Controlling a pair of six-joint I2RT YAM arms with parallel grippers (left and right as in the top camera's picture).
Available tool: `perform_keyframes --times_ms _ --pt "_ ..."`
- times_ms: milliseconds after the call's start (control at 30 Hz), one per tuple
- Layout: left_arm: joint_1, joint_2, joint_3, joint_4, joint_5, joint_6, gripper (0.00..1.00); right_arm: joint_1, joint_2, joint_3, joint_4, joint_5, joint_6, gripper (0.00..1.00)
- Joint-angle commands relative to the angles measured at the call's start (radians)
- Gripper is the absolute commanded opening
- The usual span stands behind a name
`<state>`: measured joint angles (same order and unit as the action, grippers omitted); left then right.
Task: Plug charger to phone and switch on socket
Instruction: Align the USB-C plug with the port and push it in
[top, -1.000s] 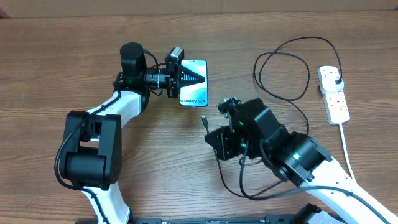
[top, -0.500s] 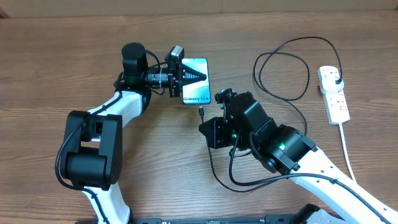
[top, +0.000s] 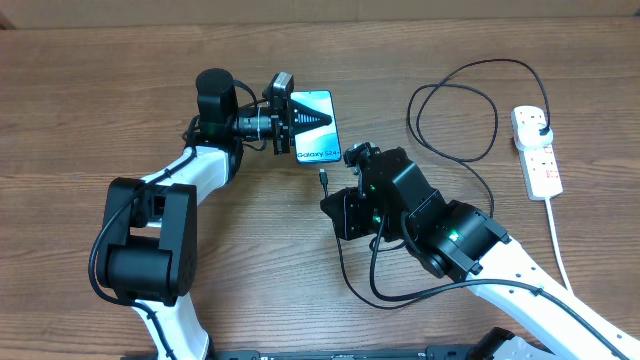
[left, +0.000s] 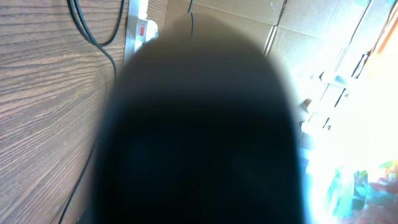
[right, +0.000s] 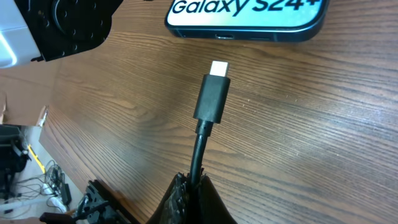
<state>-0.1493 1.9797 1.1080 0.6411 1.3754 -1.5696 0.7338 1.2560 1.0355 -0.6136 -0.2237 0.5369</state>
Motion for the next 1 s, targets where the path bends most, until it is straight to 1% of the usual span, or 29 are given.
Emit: perform_keyframes --times_ms 0,367,967 --pt "-0.008 -0.005 0.027 0.008 0.005 -0.009 0.04 0.007 -0.002 0.004 0.006 0.011 -0.042 0.04" --pt "-0.031 -0.005 0.027 0.008 0.043 -0.008 0.04 0.007 -0.002 0.004 0.008 0.051 -0.068 0.04" --pt "-0.031 -0.005 0.027 0.008 0.057 -0.010 0.04 0.007 0.004 0.004 0.006 0.079 -0.071 0.04"
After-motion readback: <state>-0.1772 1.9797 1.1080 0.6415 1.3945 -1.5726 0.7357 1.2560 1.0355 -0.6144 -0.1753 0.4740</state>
